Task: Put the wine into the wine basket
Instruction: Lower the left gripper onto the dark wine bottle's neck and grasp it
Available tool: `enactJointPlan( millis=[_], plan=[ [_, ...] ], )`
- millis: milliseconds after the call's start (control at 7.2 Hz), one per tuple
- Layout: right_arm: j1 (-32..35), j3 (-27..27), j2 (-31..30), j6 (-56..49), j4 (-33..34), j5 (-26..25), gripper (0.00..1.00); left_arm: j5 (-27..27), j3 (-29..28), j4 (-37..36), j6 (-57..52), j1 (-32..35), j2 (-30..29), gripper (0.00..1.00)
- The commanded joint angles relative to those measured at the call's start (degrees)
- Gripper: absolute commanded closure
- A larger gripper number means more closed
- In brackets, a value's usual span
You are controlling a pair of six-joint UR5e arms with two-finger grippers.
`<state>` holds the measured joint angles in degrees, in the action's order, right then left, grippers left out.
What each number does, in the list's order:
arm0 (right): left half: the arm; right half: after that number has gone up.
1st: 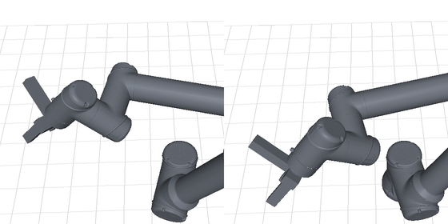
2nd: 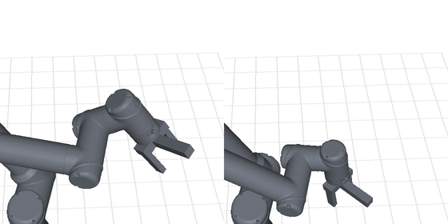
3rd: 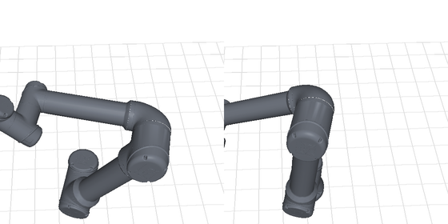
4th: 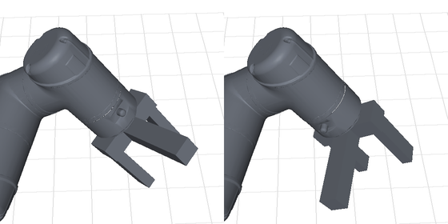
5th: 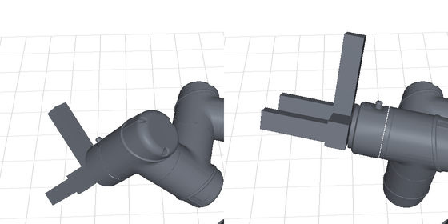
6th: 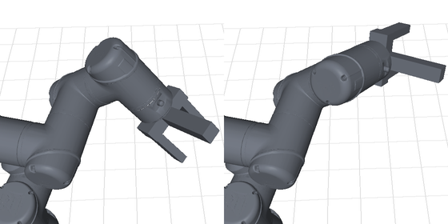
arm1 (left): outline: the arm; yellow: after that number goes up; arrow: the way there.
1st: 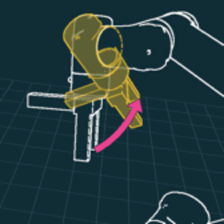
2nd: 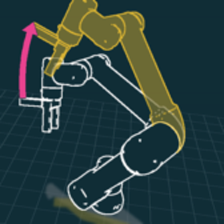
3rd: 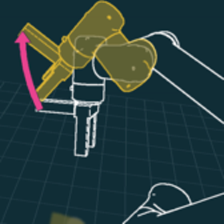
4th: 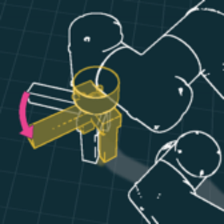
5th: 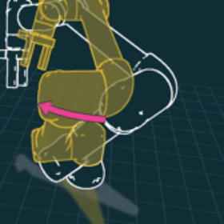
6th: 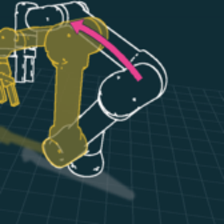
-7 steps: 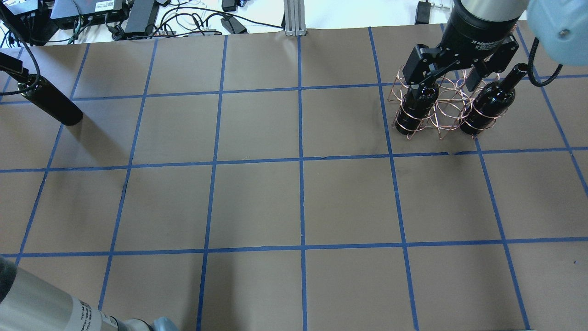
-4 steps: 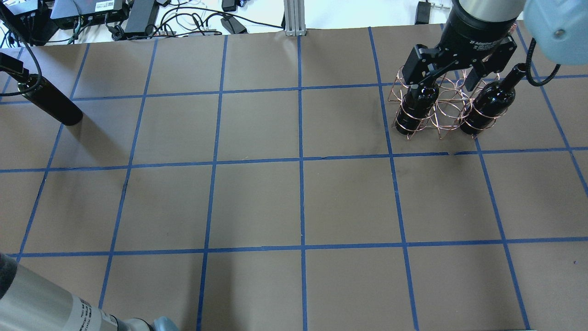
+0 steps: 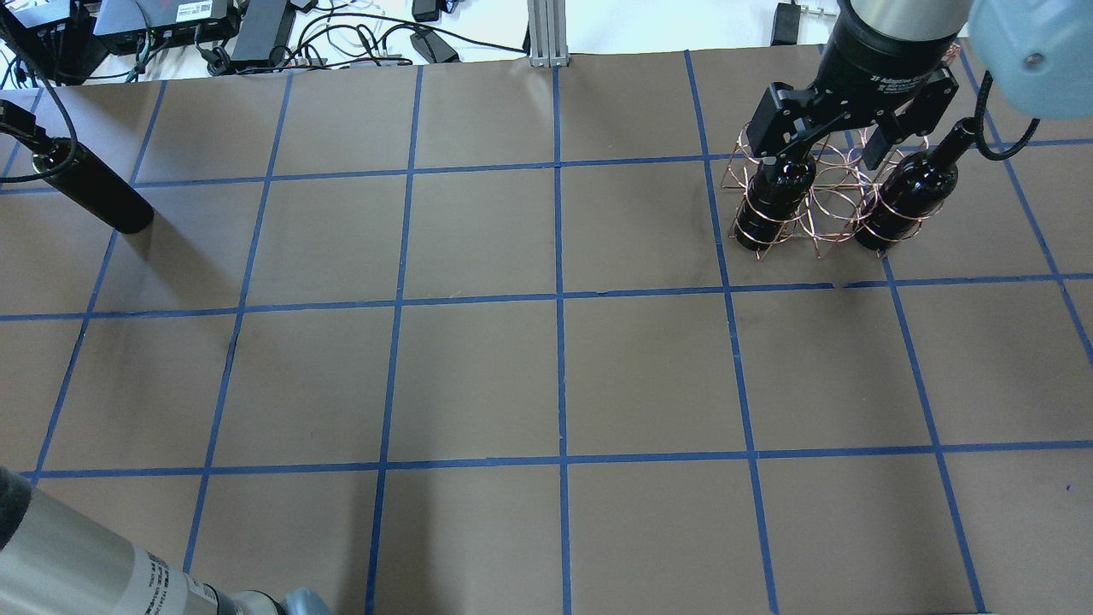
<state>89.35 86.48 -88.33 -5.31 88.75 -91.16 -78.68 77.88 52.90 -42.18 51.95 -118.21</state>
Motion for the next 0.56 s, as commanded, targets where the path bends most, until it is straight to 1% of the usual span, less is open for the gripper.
enactJointPlan(
  millis=[0,139,278,417],
  plan=[
    [-0.05,0.0,0.09,0.21,0.02,0.27,0.0,0.02,0.0,-0.43,-0.27,0.0,-0.01,0.49],
    [0.04,0.0,0.09,0.13,0.02,0.02,0.0,0.11,0.0,-0.69,-0.27,0.0,-0.09,0.52],
    [-0.05,0.0,0.09,0.04,0.02,-0.07,0.0,0.11,0.0,-0.7,-0.27,0.0,-0.09,0.53],
    [-0.05,0.0,0.09,0.04,0.02,-0.16,0.0,0.11,0.0,-0.78,-0.27,0.0,-0.09,0.55]
  ],
)
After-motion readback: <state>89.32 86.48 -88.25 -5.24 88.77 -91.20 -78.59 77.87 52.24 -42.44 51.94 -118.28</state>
